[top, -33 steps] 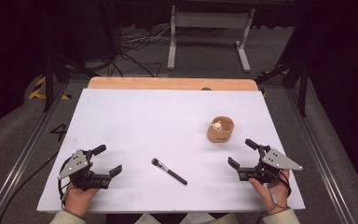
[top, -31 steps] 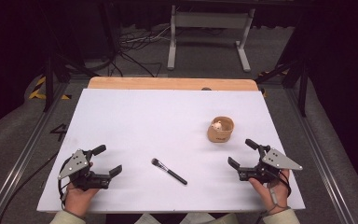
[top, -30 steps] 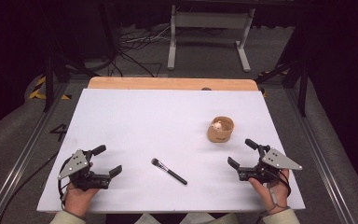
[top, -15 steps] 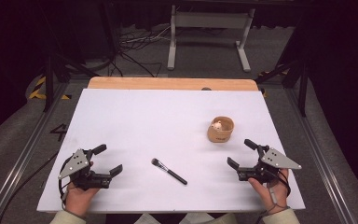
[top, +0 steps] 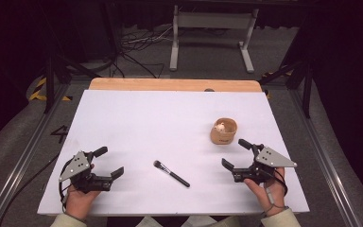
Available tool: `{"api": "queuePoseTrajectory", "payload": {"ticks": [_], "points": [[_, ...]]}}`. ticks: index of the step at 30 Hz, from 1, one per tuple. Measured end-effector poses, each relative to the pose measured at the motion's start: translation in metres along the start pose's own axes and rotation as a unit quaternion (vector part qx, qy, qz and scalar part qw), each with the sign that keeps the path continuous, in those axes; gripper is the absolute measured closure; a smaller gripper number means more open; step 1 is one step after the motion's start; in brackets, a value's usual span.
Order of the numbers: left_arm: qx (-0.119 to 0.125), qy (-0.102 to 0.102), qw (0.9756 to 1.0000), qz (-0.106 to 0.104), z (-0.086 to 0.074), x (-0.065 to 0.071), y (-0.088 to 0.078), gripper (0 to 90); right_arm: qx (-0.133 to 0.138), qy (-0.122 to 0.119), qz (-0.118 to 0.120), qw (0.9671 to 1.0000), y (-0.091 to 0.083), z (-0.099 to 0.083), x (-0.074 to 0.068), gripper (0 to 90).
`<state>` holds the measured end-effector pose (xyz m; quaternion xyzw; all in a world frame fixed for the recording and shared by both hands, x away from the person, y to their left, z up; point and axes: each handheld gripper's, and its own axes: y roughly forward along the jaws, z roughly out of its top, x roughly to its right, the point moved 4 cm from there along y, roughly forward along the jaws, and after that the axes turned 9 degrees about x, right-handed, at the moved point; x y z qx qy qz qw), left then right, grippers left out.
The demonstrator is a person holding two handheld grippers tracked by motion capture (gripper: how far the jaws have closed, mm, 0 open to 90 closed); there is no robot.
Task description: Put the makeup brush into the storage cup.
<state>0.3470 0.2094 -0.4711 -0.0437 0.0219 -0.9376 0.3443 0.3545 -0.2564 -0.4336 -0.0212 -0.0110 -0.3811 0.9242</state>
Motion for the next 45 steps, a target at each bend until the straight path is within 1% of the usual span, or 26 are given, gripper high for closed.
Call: {"api": "queuePoseTrajectory", "payload": {"ticks": [1, 4, 5, 7, 11, 12, 15, 16, 17, 22, 24, 26, 27, 28, 29, 31, 32, 34, 35, 37, 38, 40, 41, 42, 43, 45], "points": [[0.000, 0.000, 1.0000, 0.000, 0.000, 0.000, 0.000, 2.2, 0.000, 0.000, 0.000, 1.0000, 0.000, 0.000, 0.000, 5.4], [0.002, 0.005, 1.0000, 0.000, 0.000, -0.001, 0.001, 2.2, 0.000, 0.003, 0.007, 1.0000, 0.008, 0.004, -0.004, 5.4], [0.001, -0.003, 1.0000, -0.002, 0.000, 0.001, 0.002, 2.2, 0.000, 0.005, 0.009, 0.9999, 0.011, 0.005, -0.005, 5.4], [0.000, -0.002, 1.0000, -0.005, 0.000, 0.001, 0.002, 2.1, 0.002, 0.006, 0.014, 0.9999, 0.016, 0.009, -0.009, 5.7], [0.001, -0.004, 1.0000, -0.004, -0.001, 0.000, 0.002, 2.1, 0.003, 0.008, 0.020, 0.9998, 0.023, 0.013, -0.012, 5.9], [0.000, -0.003, 1.0000, -0.005, -0.001, 0.000, 0.001, 2.1, 0.004, 0.009, 0.026, 0.9996, 0.027, 0.014, -0.015, 5.9], [-0.001, -0.003, 1.0000, -0.004, -0.001, 0.000, 0.001, 2.1, -0.002, 0.007, 0.035, 0.9994, 0.036, 0.016, -0.020, 6.0], [-0.001, -0.007, 1.0000, -0.002, -0.001, -0.001, 0.001, 2.1, -0.004, 0.004, 0.039, 0.9992, 0.039, 0.018, -0.022, 6.3], [-0.003, -0.004, 1.0000, -0.003, -0.001, -0.002, 0.001, 2.1, -0.009, -0.001, 0.042, 0.9991, 0.042, 0.019, -0.025, 6.3], [0.001, -0.009, 1.0000, -0.003, -0.001, -0.001, 0.002, 2.1, -0.011, -0.012, 0.062, 0.9980, 0.055, 0.030, -0.036, 6.4], [0.000, -0.006, 1.0000, -0.003, -0.001, -0.001, 0.003, 2.1, -0.012, -0.013, 0.067, 0.9976, 0.059, 0.031, -0.039, 6.9], [-0.001, -0.008, 1.0000, -0.004, -0.001, -0.001, 0.003, 2.1, -0.013, -0.012, 0.070, 0.9974, 0.064, 0.033, -0.043, 7.3], [-0.001, -0.010, 0.9999, -0.004, -0.001, -0.001, 0.004, 2.1, -0.011, -0.013, 0.077, 0.9969, 0.069, 0.035, -0.048, 7.8], [-0.001, -0.011, 0.9999, -0.003, -0.001, -0.001, 0.004, 2.1, -0.011, -0.013, 0.077, 0.9969, 0.069, 0.035, -0.048, 7.8], [-0.001, -0.009, 1.0000, -0.001, 0.000, -0.001, 0.004, 2.1, -0.010, -0.017, 0.086, 0.9961, 0.074, 0.037, -0.054, 8.0], [0.001, -0.009, 1.0000, -0.003, 0.000, 0.000, 0.004, 2.1, -0.011, -0.018, 0.090, 0.9957, 0.077, 0.038, -0.056, 8.0], [0.001, -0.004, 1.0000, -0.004, 0.001, -0.001, 0.004, 2.1, -0.010, -0.019, 0.093, 0.9954, 0.080, 0.039, -0.059, 8.0], [0.002, -0.009, 0.9999, -0.006, 0.001, 0.000, 0.005, 2.0, -0.010, -0.018, 0.100, 0.9947, 0.084, 0.040, -0.062, 8.0], [0.003, -0.005, 1.0000, -0.004, 0.001, -0.001, 0.005, 2.0, -0.010, -0.019, 0.102, 0.9946, 0.086, 0.041, -0.064, 8.0], [0.001, -0.009, 1.0000, -0.004, 0.001, -0.001, 0.005, 2.0, -0.011, -0.018, 0.106, 0.9942, 0.089, 0.041, -0.066, 8.0], [0.003, -0.010, 0.9999, -0.004, 0.001, 0.000, 0.005, 2.0, -0.011, -0.014, 0.113, 0.9935, 0.091, 0.042, -0.068, 9.0], [0.005, -0.013, 0.9999, -0.007, 0.001, 0.000, 0.005, 2.1, -0.015, -0.016, 0.115, 0.9931, 0.092, 0.042, -0.069, 9.7], [0.008, -0.018, 0.9997, -0.011, 0.002, 0.001, 0.004, 2.1, -0.022, -0.016, 0.119, 0.9926, 0.094, 0.041, -0.070, 10.0], [0.010, -0.016, 0.9998, -0.011, 0.003, 0.000, 0.003, 2.1, -0.036, -0.015, 0.124, 0.9915, 0.095, 0.042, -0.070, 11.5], [0.011, -0.020, 0.9997, -0.011, 0.004, 0.001, 0.003, 2.1, -0.047, -0.016, 0.126, 0.9908, 0.097, 0.043, -0.071, 12.2], [0.010, -0.020, 0.9997, -0.013, 0.004, 0.001, 0.003, 2.1, -0.071, -0.022, 0.130, 0.9887, 0.101, 0.044, -0.070, 12.9]]}}
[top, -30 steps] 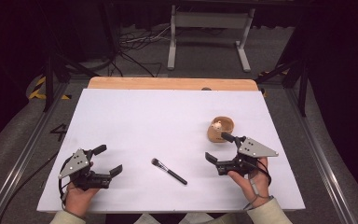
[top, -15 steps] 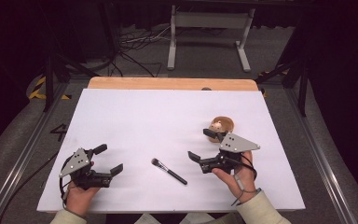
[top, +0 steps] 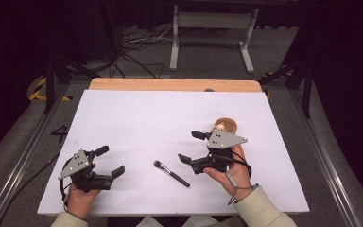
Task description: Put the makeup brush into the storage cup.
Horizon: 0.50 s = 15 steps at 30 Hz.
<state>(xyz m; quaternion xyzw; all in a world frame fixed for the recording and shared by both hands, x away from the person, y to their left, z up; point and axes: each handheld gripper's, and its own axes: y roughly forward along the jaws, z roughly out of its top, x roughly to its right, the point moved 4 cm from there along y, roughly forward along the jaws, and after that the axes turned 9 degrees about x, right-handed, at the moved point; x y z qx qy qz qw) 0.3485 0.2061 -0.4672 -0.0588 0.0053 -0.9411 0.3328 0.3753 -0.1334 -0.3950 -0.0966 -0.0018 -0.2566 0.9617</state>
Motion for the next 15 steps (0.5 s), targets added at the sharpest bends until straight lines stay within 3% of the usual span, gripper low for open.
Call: {"api": "queuePoseTrajectory", "payload": {"ticks": [6, 10, 11, 15], "points": [[-0.010, -0.004, 0.9999, -0.002, -0.001, 0.001, 0.001, 1.7, -0.083, 0.003, 0.001, 0.9966, 0.013, 0.000, 0.002, 8.5], [-0.012, -0.003, 0.9999, -0.002, -0.001, 0.001, 0.001, 1.6, -0.125, -0.001, 0.001, 0.9921, 0.022, 0.000, 0.004, 8.6], [-0.011, -0.005, 0.9999, 0.000, -0.001, 0.001, 0.001, 1.6, -0.125, -0.001, 0.001, 0.9921, 0.022, 0.000, 0.004, 8.6], [-0.018, 0.000, 0.9998, 0.010, -0.002, 0.000, 0.001, 1.7, -0.171, -0.004, 0.007, 0.9853, 0.030, 0.000, 0.003, 10.9]]}}
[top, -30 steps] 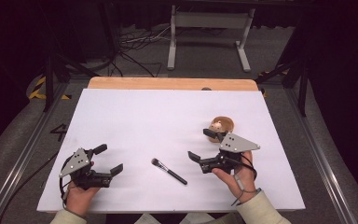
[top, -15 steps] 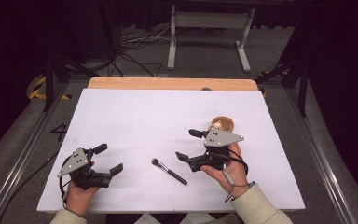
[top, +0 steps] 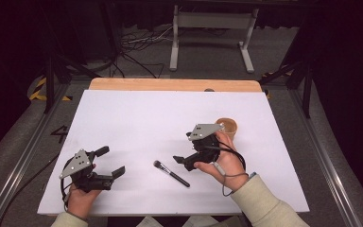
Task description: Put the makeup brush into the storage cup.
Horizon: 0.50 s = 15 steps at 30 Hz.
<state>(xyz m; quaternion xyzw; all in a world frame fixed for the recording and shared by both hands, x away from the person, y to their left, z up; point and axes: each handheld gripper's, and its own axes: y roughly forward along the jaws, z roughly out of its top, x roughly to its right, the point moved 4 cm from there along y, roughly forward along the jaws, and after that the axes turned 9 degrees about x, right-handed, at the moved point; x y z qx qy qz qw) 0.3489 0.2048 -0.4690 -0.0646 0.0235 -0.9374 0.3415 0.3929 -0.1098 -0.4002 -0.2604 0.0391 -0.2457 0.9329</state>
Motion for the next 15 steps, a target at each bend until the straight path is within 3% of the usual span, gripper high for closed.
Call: {"api": "queuePoseTrajectory", "payload": {"ticks": [3, 7, 11, 15], "points": [[-0.009, 0.014, 0.9999, -0.004, 0.000, 0.003, 0.002, 1.6, -0.047, -0.006, 0.001, 0.9989, 0.006, -0.002, -0.001, 13.3], [-0.012, 0.013, 0.9998, -0.008, -0.001, 0.004, 0.003, 1.6, -0.084, -0.020, 0.006, 0.9962, 0.015, -0.003, -0.002, 13.7], [-0.011, 0.009, 0.9999, -0.004, -0.001, 0.003, 0.003, 1.3, -0.100, -0.024, 0.010, 0.9947, 0.017, -0.002, -0.004, 13.6], [-0.014, 0.008, 0.9999, -0.004, -0.001, 0.003, 0.004, 1.1, -0.130, -0.033, 0.014, 0.9909, 0.022, 0.000, -0.005, 13.8]]}}
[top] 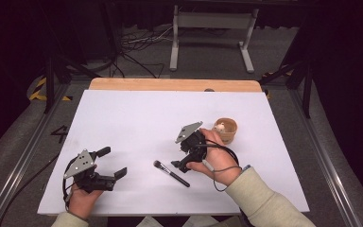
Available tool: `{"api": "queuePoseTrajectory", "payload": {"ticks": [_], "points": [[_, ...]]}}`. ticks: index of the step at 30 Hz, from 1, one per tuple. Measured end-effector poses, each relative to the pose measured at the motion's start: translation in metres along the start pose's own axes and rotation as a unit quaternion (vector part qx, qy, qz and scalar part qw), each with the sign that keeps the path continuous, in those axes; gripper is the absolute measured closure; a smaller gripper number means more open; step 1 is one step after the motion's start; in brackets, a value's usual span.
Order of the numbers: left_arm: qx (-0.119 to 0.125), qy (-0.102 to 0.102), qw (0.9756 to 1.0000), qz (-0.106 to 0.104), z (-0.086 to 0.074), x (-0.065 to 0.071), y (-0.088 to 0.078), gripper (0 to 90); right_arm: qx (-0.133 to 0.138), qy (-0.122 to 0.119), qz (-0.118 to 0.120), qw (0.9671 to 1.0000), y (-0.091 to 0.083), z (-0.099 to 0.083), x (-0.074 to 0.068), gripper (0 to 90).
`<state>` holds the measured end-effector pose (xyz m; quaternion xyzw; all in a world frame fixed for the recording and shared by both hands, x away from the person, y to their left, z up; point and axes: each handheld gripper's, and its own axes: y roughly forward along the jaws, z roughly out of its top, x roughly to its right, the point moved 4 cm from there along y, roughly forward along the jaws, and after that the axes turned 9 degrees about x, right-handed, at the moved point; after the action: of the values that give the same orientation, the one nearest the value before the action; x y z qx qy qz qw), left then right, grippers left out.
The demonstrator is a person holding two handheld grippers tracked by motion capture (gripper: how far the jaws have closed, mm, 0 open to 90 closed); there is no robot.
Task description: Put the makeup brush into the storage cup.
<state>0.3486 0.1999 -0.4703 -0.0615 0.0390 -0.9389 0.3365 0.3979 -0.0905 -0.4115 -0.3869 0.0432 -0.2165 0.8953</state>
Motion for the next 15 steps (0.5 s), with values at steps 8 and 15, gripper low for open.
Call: {"api": "queuePoseTrajectory", "payload": {"ticks": [8, 15], "points": [[-0.001, 0.001, 1.0000, 0.002, -0.0002, -0.0013, -0.0002, 1.1, -0.042, -0.005, 0.009, 0.9991, 0.0037, 0.0049, -0.0015, 15.0], [-0.001, -0.003, 1.0000, 0.001, -0.0003, -0.0016, -0.0003, 1.1, -0.078, -0.004, 0.015, 0.9969, 0.0079, 0.0095, -0.0015, 20.5]]}}
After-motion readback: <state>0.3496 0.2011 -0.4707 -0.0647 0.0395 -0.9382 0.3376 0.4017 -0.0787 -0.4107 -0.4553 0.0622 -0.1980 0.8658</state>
